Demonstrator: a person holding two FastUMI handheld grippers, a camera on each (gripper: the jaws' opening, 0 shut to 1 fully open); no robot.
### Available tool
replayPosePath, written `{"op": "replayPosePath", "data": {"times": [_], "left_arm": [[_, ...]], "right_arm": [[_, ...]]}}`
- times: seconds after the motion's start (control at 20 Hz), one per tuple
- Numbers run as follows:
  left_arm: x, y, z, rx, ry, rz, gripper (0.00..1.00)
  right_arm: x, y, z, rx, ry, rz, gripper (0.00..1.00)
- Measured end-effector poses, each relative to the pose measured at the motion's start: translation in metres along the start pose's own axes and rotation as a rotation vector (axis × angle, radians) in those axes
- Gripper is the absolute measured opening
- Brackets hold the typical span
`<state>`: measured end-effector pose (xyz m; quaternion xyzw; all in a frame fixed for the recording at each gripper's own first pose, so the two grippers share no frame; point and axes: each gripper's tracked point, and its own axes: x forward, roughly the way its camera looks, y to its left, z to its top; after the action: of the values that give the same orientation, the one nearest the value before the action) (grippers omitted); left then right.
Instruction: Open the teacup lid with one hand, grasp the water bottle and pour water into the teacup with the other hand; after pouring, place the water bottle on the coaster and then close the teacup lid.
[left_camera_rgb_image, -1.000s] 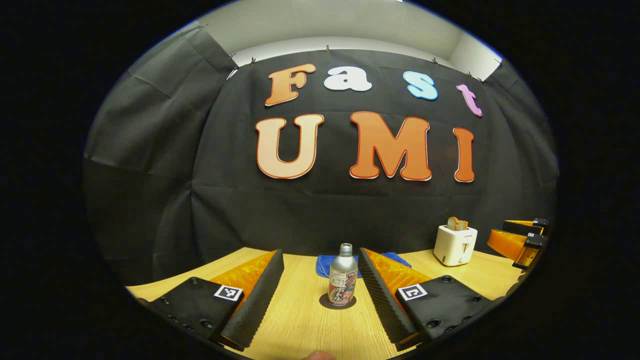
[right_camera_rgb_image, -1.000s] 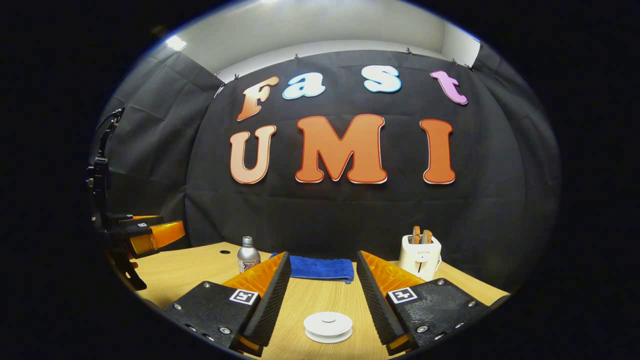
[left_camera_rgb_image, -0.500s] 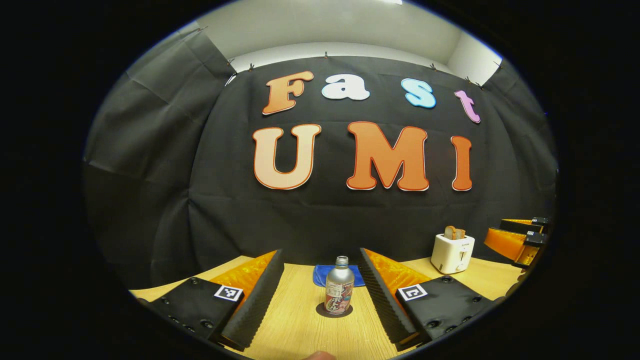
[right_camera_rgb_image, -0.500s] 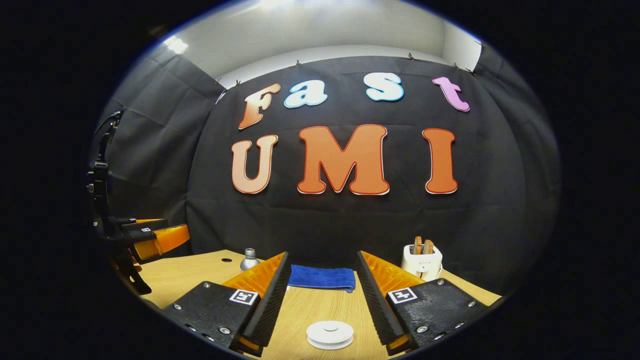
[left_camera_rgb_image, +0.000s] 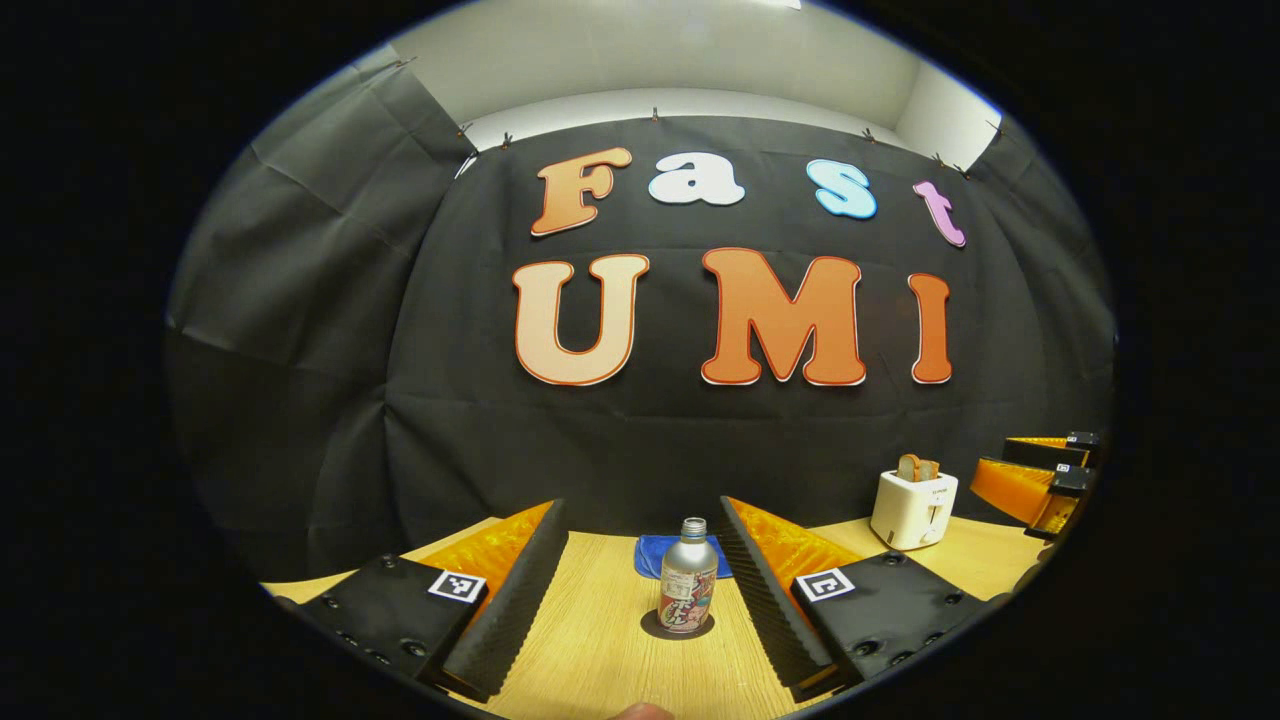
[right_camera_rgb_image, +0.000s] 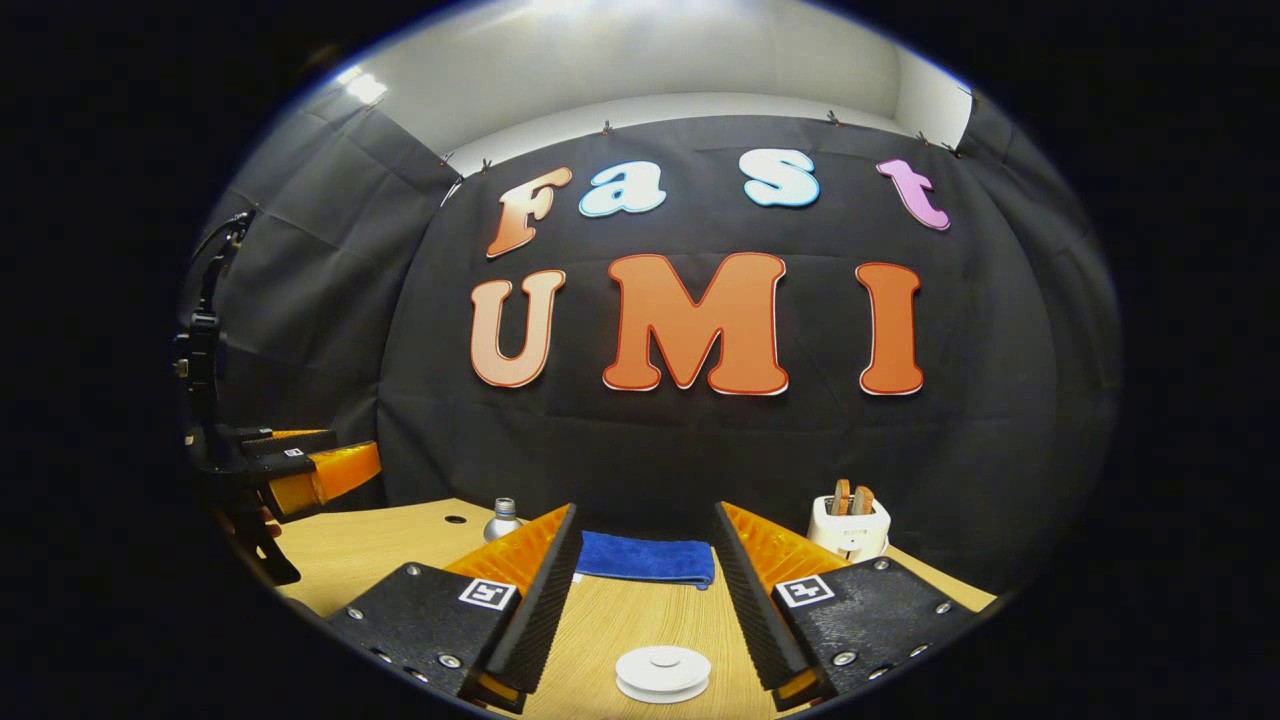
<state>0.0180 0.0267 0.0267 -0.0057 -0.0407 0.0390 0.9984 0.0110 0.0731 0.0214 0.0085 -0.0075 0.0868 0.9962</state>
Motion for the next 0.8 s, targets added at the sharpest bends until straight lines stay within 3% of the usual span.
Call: {"op": "replayPosePath", "data": {"times": [0.2, 0.25, 0.3, 0.8], "left_arm": [[0.0018, 0.0004, -0.0061, 0.005, 0.016, 0.002, 0.97], [0.0022, 0.0001, -0.0055, 0.004, 0.014, 0.004, 0.97], [0.0015, 0.0, -0.0056, 0.004, 0.012, 0.006, 0.97], [0.0036, -0.0055, -0.011, 0.032, 0.014, 0.003, 0.97]], "right_arm": [[-0.0004, 0.0006, -0.0055, -0.001, 0.008, 0.0, 0.79], [-0.0003, 0.0005, -0.0059, -0.004, 0.006, 0.0, 0.83], [-0.0001, -0.0004, -0.0053, -0.01, 0.005, -0.004, 0.79], [0.0031, 0.0006, -0.0114, -0.007, 0.019, -0.001, 0.8]]}}
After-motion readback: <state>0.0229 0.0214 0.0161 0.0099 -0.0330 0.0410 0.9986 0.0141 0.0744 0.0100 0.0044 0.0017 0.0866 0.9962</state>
